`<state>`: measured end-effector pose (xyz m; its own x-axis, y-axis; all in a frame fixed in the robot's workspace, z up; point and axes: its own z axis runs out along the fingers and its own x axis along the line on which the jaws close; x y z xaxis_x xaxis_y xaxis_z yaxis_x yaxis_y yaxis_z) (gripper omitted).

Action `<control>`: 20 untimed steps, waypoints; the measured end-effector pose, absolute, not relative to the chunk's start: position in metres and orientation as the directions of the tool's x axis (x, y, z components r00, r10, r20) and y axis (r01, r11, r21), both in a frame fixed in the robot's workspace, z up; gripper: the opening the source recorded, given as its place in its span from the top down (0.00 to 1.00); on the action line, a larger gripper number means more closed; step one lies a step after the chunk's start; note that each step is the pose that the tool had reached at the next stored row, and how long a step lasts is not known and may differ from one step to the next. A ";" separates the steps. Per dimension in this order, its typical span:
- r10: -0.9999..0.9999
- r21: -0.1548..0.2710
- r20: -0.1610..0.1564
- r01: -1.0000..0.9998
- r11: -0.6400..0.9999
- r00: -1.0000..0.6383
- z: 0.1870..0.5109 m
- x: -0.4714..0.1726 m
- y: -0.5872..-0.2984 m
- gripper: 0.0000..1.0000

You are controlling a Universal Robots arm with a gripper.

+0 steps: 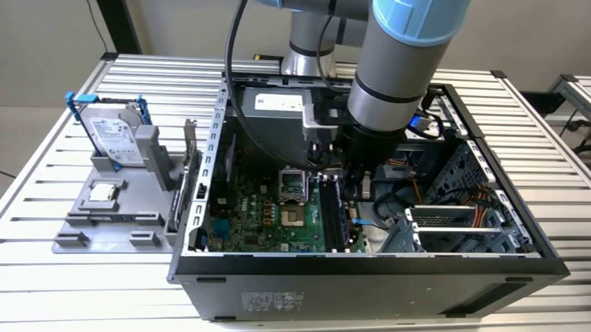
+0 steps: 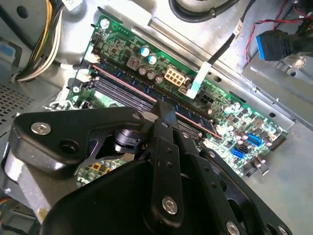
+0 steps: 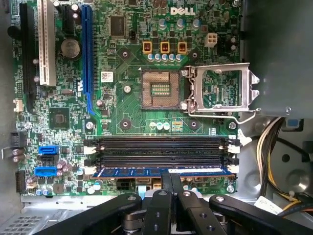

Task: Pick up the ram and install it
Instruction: 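Press down the ram until it locks into place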

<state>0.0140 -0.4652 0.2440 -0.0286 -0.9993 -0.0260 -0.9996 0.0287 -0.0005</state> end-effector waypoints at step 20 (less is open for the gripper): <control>-0.999 0.002 -0.026 -1.000 0.027 -0.027 0.230 0.014 -0.473 1.00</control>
